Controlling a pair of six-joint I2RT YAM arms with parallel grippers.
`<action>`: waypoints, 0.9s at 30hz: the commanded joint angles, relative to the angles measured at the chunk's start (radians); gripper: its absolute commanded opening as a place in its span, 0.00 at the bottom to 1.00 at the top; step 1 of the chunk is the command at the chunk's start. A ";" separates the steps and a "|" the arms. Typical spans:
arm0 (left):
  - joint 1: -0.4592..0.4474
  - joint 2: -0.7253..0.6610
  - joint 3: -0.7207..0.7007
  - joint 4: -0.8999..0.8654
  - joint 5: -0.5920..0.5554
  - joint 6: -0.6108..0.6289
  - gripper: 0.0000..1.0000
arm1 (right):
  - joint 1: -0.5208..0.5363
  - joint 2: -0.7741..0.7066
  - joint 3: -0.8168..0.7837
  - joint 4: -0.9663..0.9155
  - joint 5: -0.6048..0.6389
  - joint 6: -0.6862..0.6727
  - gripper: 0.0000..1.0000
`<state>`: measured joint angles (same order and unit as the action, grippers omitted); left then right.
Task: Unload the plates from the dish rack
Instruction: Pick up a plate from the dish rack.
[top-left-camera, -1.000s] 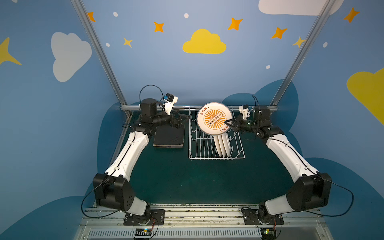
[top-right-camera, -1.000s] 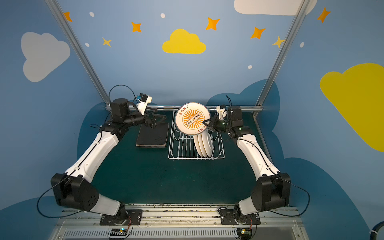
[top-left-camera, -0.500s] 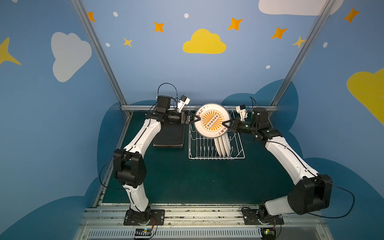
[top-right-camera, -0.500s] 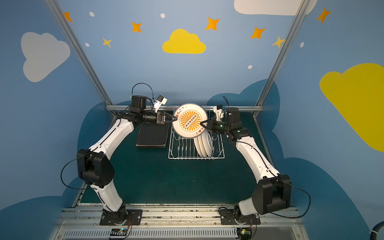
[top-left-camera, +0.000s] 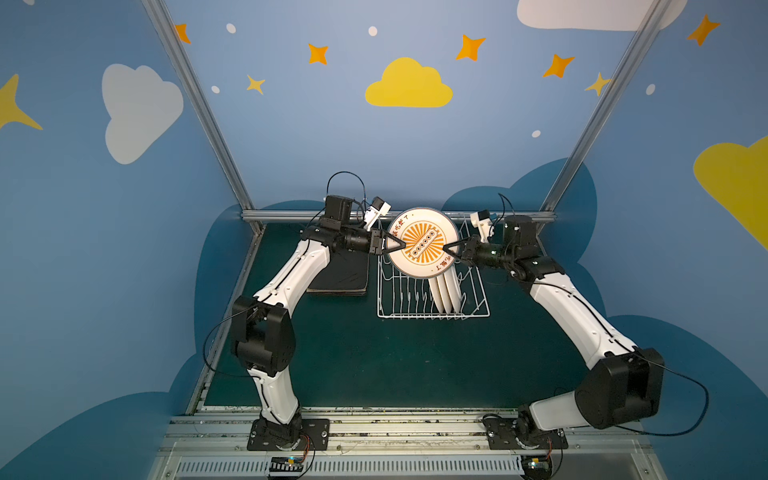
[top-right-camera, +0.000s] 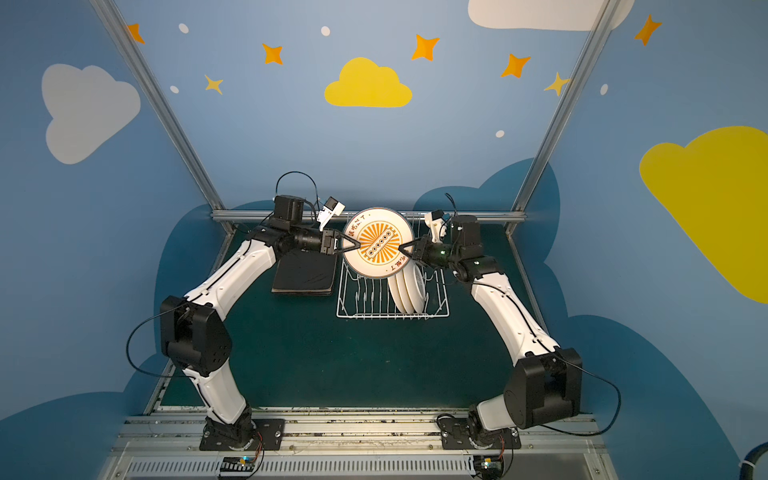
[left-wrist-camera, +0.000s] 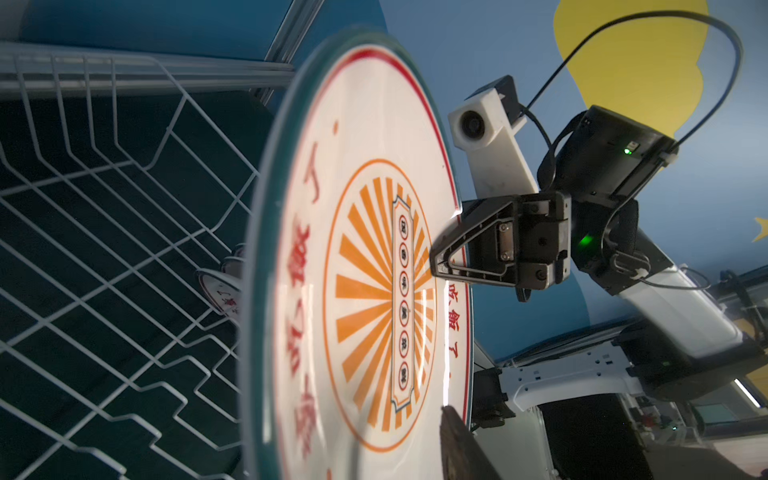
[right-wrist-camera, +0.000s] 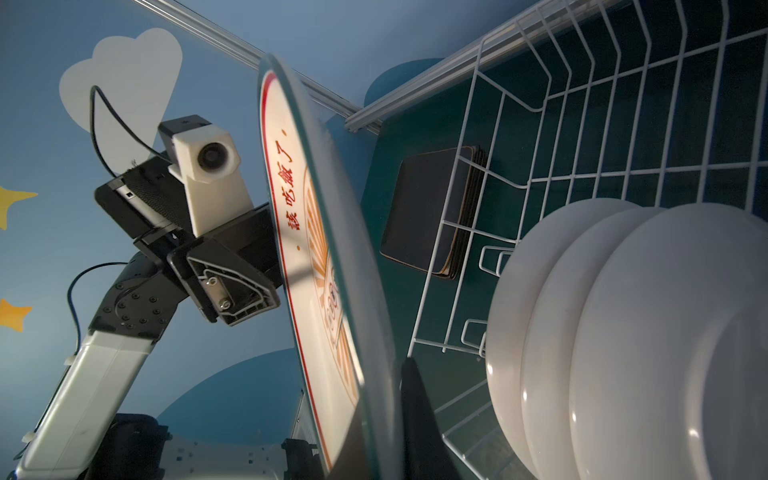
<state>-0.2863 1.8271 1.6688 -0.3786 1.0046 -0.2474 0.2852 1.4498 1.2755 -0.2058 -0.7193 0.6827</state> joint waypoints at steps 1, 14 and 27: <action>0.002 -0.038 -0.016 0.032 -0.021 0.001 0.36 | 0.013 0.007 -0.002 0.074 -0.054 0.013 0.00; 0.008 -0.064 -0.036 0.051 -0.044 -0.030 0.03 | 0.019 0.006 0.005 0.041 -0.056 -0.014 0.00; 0.056 -0.182 -0.110 -0.056 -0.039 -0.075 0.03 | -0.006 -0.068 0.028 -0.075 0.025 -0.156 0.70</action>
<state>-0.2390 1.7229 1.5639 -0.3908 0.9512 -0.3500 0.2905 1.4296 1.2732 -0.2291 -0.7174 0.5884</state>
